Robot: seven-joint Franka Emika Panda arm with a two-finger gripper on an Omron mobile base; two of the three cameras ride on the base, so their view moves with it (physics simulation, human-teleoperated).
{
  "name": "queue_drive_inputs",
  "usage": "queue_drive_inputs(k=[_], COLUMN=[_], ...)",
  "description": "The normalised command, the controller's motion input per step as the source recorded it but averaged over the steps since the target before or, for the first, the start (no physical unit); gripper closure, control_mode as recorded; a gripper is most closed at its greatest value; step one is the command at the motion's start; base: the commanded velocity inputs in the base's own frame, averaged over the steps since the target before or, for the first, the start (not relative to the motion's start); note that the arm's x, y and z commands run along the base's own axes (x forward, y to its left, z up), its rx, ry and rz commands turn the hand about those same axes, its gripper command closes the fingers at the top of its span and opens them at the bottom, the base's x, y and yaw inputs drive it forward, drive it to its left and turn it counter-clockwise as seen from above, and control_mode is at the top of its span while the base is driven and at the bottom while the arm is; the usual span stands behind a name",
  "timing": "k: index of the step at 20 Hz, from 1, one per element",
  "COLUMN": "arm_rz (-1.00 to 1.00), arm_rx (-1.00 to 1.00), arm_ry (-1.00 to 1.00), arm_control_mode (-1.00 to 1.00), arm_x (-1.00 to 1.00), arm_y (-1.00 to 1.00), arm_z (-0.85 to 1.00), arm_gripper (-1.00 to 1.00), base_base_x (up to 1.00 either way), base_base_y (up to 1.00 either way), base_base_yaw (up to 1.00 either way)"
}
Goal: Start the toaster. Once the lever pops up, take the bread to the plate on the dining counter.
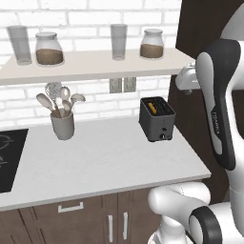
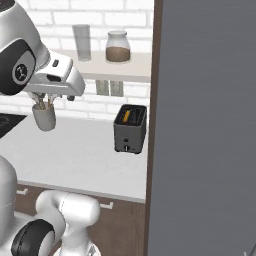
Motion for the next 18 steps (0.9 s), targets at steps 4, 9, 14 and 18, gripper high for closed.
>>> queue_drive_inputs(k=[4, 9, 14, 18], arm_rz=[0.00, 0.00, 0.00, 0.00], arm_rx=[0.00, 0.00, 0.00, 0.00], arm_ry=[0.00, 0.00, 0.00, 0.00], arm_control_mode=[-1.00, -1.00, -1.00, -1.00], arm_x=[0.00, 0.00, 0.00, 0.00], arm_y=[0.00, 0.00, 0.00, 0.00], arm_z=[0.00, 0.00, 0.00, 0.00], arm_gripper=[-1.00, -1.00, -1.00, -1.00], base_base_x=[0.00, 0.00, 0.00, 0.00], base_base_y=[0.00, 0.00, 0.00, 0.00], base_base_yaw=[0.00, 0.00, 0.00, 0.00])
